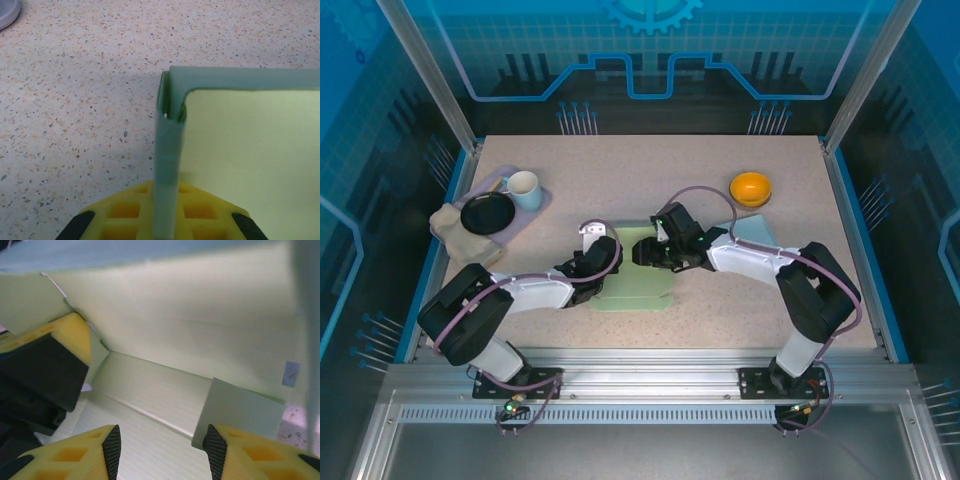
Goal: Fold the paper box
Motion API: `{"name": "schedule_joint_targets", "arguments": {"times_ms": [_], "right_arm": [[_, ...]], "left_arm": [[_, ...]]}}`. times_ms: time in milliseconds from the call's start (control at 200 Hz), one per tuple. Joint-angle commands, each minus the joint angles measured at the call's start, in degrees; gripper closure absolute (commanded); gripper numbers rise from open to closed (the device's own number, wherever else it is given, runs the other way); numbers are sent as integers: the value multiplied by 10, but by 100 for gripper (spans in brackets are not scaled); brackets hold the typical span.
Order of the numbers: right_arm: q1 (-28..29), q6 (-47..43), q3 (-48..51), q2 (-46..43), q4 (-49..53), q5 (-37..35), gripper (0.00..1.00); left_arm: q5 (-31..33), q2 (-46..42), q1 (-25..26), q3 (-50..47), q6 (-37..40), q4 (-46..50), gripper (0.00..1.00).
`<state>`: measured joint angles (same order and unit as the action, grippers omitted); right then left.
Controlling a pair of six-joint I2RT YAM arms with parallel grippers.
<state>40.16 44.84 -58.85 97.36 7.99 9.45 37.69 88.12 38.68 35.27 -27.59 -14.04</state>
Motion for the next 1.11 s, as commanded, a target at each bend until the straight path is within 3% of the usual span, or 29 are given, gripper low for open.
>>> {"name": "schedule_joint_targets", "arguments": {"times_ms": [0,110,240,420,595,770,915,1100], "right_arm": [[10,26,13,7,-19,4,49],[11,30,18,3,-23,11,50],[7,-26,-7,-34,30,-21,49],[-27,-188,-75,-92,163,-53,49],[-101,-345,-107,-149,261,-128,47],[-171,-421,-58,-193,246,-183,47],[-223,-456,36,-255,150,-177,47],[-280,-446,81,-279,135,-152,47]], "left_arm": [[-3,-19,-2,16,-24,-11,100],[-10,-19,-4,15,-25,-14,100],[-10,-14,-5,13,-24,-15,100],[-4,-21,-6,6,-2,-17,100],[-7,-41,-10,0,22,-25,100],[-15,-57,-17,1,39,-25,100],[-29,-87,-18,-3,63,-28,100],[-41,-127,-19,-22,103,-41,100]]}}
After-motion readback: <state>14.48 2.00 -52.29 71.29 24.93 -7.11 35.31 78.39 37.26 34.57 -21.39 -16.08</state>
